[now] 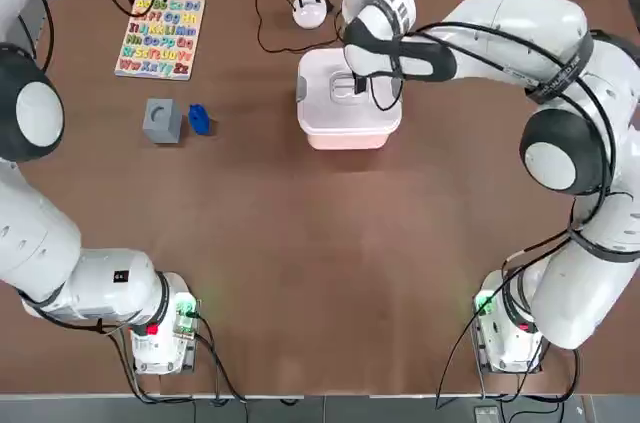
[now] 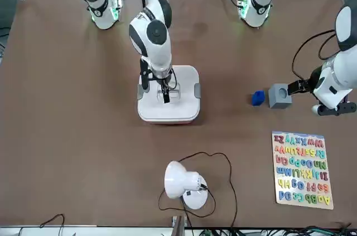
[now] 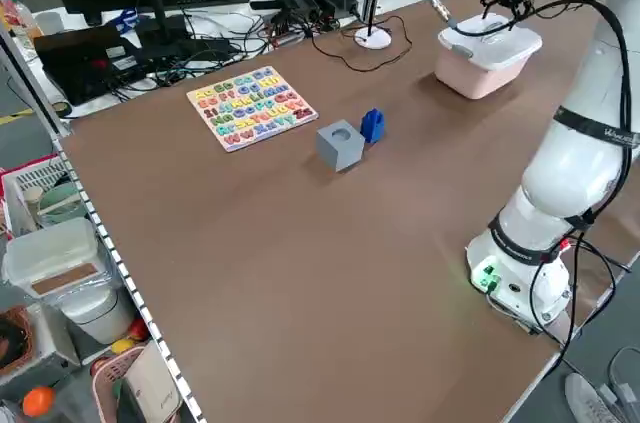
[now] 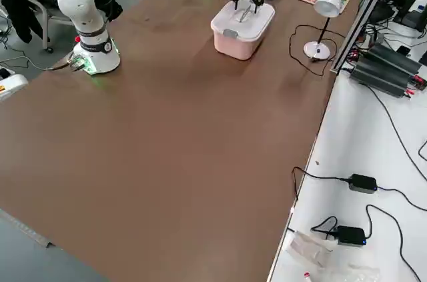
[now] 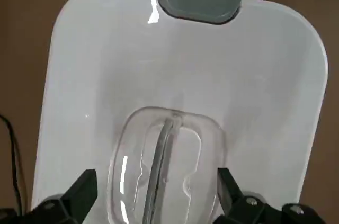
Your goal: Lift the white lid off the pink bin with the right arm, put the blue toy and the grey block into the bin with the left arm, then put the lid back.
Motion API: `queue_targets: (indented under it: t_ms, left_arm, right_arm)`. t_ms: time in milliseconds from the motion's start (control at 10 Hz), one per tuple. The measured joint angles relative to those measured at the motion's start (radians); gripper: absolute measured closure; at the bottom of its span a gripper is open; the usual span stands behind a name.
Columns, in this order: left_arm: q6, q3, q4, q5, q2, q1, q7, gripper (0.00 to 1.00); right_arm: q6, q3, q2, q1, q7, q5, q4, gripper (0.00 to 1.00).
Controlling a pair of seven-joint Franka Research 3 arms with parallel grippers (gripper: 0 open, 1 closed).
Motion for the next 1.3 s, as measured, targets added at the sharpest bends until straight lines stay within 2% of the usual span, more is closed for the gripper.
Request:
queue_targets:
  t_ms: [700, 800, 900, 1000, 1200, 1300]
  left_arm:
    - [0.001, 0.000, -0.003, 0.000, 0.000, 0.000, 0.000, 0.04]
    - [0.003, 0.000, -0.004, 0.000, 0.000, -0.001, 0.000, 0.11]
    - [0.016, -0.001, -0.012, 0.000, 0.000, -0.005, -0.002, 0.13]
    - [0.054, -0.002, -0.039, 0.000, 0.000, -0.017, -0.024, 0.14]
    - [0.140, -0.005, -0.110, 0.000, -0.003, -0.032, -0.050, 0.14]
    - [0.190, -0.007, -0.156, 0.000, -0.006, -0.032, -0.053, 0.14]
  right_arm:
    - [0.021, -0.001, 0.024, 0.000, 0.000, -0.015, 0.004, 0.00]
    - [0.022, -0.001, 0.024, 0.000, 0.000, -0.015, 0.012, 0.01]
    - [0.022, -0.001, 0.024, 0.001, 0.000, -0.015, 0.021, 0.04]
    - [0.022, 0.000, 0.024, 0.001, -0.003, -0.015, 0.028, 0.09]
    - [0.022, 0.000, 0.025, 0.002, -0.006, -0.015, 0.030, 0.41]
    - [0.022, 0.000, 0.026, 0.002, -0.006, -0.015, 0.030, 0.49]
